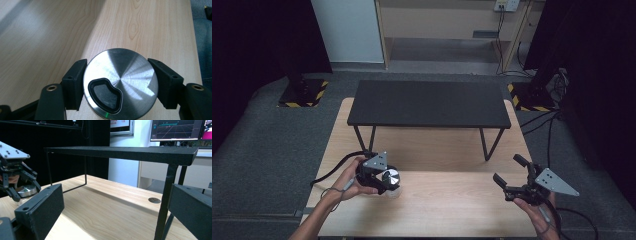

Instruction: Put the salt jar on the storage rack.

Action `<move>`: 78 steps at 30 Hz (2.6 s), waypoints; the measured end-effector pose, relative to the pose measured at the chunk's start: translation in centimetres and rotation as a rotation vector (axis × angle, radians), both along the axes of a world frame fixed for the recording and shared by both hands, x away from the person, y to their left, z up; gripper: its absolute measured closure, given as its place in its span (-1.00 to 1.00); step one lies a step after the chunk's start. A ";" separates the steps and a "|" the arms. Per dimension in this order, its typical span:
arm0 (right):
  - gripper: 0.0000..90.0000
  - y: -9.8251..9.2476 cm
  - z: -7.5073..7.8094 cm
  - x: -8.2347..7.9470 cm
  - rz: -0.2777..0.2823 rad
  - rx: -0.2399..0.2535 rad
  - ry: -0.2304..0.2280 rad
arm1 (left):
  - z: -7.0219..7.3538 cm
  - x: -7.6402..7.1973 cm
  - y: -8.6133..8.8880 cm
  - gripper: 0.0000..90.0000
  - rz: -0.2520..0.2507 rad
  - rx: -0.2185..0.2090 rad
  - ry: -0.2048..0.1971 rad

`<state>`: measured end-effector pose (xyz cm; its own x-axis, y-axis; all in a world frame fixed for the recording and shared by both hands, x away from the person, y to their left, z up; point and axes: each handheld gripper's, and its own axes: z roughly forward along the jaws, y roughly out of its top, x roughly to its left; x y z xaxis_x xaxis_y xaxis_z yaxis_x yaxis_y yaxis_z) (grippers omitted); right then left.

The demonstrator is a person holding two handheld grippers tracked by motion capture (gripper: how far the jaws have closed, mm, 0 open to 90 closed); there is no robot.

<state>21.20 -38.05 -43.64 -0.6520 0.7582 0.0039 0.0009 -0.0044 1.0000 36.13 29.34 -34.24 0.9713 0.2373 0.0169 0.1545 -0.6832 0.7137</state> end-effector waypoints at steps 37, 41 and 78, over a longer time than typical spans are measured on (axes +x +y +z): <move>-0.99 -0.1 -0.1 0.1 0.007 0.004 0.004 | 23.5 1.7 -2.4 -0.25 0.324 -0.172 -0.179; -0.99 -0.1 -0.1 0.1 0.004 0.009 0.003 | 22.9 4.1 -3.0 -0.25 0.408 -0.167 -0.193; -0.99 -0.3 -0.1 0.1 0.010 0.006 0.007 | 18.8 4.4 0.7 -0.83 0.444 -0.301 -0.236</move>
